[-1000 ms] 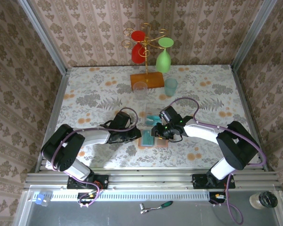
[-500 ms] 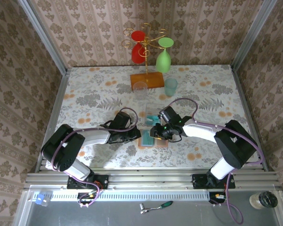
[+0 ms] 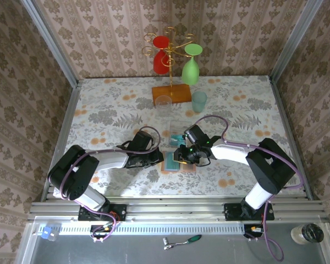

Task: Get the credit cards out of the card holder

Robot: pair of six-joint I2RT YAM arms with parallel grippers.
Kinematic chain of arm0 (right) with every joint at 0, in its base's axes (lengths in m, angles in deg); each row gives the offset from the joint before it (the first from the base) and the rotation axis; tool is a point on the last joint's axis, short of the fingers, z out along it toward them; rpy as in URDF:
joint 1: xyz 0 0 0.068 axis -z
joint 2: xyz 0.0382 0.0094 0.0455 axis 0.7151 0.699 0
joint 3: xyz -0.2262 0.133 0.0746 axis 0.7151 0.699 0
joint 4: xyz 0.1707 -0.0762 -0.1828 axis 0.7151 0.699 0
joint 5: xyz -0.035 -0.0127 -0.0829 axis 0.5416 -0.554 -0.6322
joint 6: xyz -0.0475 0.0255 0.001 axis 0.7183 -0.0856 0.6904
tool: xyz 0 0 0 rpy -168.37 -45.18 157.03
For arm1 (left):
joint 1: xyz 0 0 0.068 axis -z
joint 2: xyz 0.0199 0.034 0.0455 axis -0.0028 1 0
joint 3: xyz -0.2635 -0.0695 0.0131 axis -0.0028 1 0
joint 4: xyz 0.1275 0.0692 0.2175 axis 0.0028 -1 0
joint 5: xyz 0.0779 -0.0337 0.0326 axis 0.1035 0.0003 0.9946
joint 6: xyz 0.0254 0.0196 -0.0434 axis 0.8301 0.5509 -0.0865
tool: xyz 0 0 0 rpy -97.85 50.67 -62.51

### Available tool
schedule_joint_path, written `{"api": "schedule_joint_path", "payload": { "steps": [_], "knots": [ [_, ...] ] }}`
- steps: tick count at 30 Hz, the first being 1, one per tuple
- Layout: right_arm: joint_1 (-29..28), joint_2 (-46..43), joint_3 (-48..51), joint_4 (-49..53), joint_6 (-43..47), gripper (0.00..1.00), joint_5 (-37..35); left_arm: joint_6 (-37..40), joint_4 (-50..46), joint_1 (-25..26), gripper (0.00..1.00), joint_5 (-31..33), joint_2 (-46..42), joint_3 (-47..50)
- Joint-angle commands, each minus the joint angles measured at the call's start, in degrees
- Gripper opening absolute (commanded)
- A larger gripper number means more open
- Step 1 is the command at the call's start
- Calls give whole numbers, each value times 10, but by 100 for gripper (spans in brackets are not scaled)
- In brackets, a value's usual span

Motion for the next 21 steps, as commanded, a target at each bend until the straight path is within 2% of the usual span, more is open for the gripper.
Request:
{"api": "schedule_joint_path", "payload": {
  "steps": [1, 21],
  "knots": [
    [-5, 9, -15, -9, -5, 29, 15, -4, -8, 4, 7, 8, 1, 6],
    [-7, 18, -15, 29, 11, 29, -22, -5, -8, 4, 6, 8, 0, 5]
  ]
}}
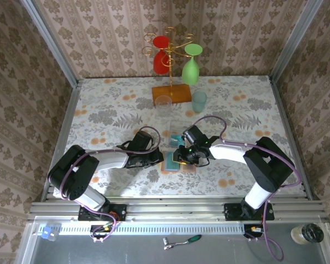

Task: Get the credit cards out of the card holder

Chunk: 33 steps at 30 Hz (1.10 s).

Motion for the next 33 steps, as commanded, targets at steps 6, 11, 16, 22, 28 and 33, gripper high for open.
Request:
{"api": "schedule_joint_path", "payload": {
  "steps": [6, 11, 16, 22, 28, 33],
  "knots": [
    [-4, -8, -16, 51, 19, 29, -35, -5, -11, 4, 6, 9, -3, 4],
    [-4, -26, -17, 55, 21, 29, -38, -3, -27, 5, 6, 23, -26, -4],
    [-3, -44, -17, 52, 18, 29, -39, 12, -60, 7, 6, 33, -48, -27],
    [-1, -51, -12, 55, 19, 29, -47, 19, -70, 21, 5, 32, -39, -55],
    [7, -51, 5, 25, 5, 29, -21, 12, -51, 44, 3, 25, 3, -74],
    [8, -45, 6, 23, 7, 29, -17, 6, -41, 48, 2, 22, 28, -71]
  ]
}}
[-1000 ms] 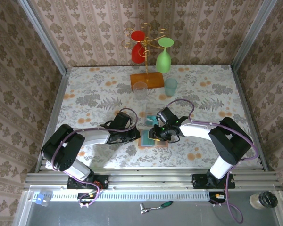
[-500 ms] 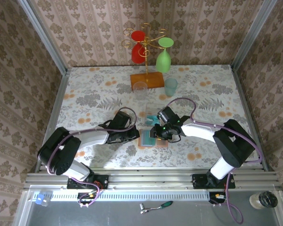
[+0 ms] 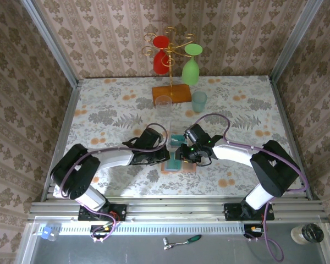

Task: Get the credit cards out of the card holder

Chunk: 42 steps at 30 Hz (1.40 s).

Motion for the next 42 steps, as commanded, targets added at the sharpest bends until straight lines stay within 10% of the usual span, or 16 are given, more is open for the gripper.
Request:
{"api": "schedule_joint_path", "payload": {
  "steps": [1, 42],
  "knots": [
    [2, -6, 7, -8, -6, 29, 12, 3, 2, 2, 2, 0, 11, -3],
    [3, -9, -2, -7, 10, 29, 2, 11, -23, 3, 2, 4, -15, -12]
  ]
}}
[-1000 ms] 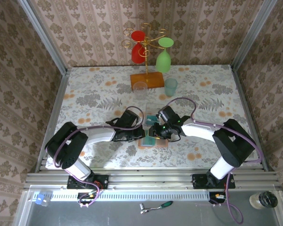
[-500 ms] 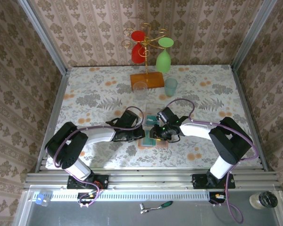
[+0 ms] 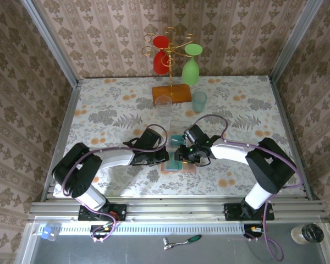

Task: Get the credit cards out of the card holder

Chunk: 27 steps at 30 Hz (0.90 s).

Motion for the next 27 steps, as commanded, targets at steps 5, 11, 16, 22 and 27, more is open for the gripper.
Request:
{"api": "schedule_joint_path", "payload": {
  "steps": [5, 11, 16, 22, 27],
  "knots": [
    [9, -42, 6, 20, 3, 29, -16, 13, -17, 8, 2, -3, -10, -22],
    [15, -43, 25, 12, 0, 29, -16, 19, -18, 18, 2, -5, 5, -31],
    [20, -31, 34, 5, -6, 29, -13, 23, -40, 20, 1, 12, 13, -34],
    [24, -14, 38, -1, -7, 29, -7, 30, -51, 20, 1, 16, 22, -27],
    [24, 0, 39, -13, -11, 29, 2, 26, -49, 20, 1, 16, 25, -22]
  ]
}}
